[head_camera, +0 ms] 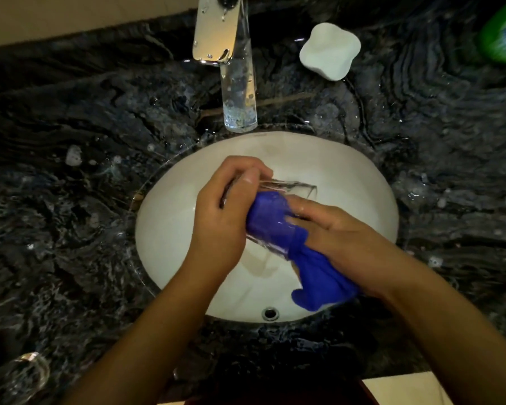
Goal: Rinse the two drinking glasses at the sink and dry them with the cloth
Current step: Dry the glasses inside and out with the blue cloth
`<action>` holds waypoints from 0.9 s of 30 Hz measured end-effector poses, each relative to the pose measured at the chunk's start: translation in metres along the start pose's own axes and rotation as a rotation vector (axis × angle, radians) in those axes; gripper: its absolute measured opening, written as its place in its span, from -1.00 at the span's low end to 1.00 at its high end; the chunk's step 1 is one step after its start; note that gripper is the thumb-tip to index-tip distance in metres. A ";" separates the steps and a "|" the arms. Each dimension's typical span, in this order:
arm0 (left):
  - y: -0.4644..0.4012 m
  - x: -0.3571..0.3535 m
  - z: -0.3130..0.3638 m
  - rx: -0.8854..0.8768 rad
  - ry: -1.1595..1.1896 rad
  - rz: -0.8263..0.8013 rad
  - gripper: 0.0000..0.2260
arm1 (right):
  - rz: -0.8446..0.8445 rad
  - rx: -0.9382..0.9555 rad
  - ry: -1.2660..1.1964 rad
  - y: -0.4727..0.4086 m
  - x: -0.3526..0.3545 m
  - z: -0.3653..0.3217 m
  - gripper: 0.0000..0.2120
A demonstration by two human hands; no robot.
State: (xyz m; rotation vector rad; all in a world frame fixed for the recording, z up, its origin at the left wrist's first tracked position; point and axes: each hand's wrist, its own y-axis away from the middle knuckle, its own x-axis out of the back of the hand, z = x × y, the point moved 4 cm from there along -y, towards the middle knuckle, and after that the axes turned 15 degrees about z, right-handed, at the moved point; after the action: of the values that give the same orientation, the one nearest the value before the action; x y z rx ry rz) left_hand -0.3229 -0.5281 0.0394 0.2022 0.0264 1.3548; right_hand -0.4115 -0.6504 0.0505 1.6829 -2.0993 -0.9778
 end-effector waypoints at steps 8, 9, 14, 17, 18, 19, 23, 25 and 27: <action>-0.008 0.001 0.026 0.220 0.060 0.011 -0.79 | -0.128 0.761 1.034 -0.009 0.005 -0.053 -0.63; -0.008 0.001 0.028 0.260 0.044 -0.001 -0.79 | -0.122 0.819 1.154 -0.007 0.002 -0.057 -0.62; -0.015 0.008 0.038 0.306 0.025 -0.011 -0.76 | 0.011 1.086 1.325 -0.004 -0.007 -0.058 -0.60; -0.019 0.009 0.050 0.229 -0.008 -0.075 -0.74 | 0.081 1.053 1.073 -0.003 0.001 -0.056 -0.63; -0.019 0.008 0.053 0.203 -0.035 -0.108 -0.73 | 0.079 0.990 0.956 -0.003 0.005 -0.055 -0.63; -0.019 0.008 0.056 0.178 -0.057 -0.138 -0.72 | 0.079 0.914 0.819 -0.003 0.008 -0.054 -0.62; -0.018 0.010 0.063 0.037 -0.009 -0.160 -0.66 | 0.066 0.499 0.157 0.004 0.007 -0.058 -0.65; -0.014 0.009 0.070 -0.042 0.074 -0.155 -0.62 | 0.072 0.271 -0.180 0.008 -0.002 -0.057 -0.72; -0.006 0.006 0.078 -0.155 0.127 -0.139 -0.60 | 0.012 0.107 -0.477 0.014 -0.011 -0.056 -0.75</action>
State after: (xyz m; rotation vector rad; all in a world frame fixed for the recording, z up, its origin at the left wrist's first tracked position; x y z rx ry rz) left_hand -0.3058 -0.5338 0.1153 -0.0158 0.0410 1.2232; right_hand -0.3850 -0.6574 0.1028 1.6011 -2.4881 -1.3982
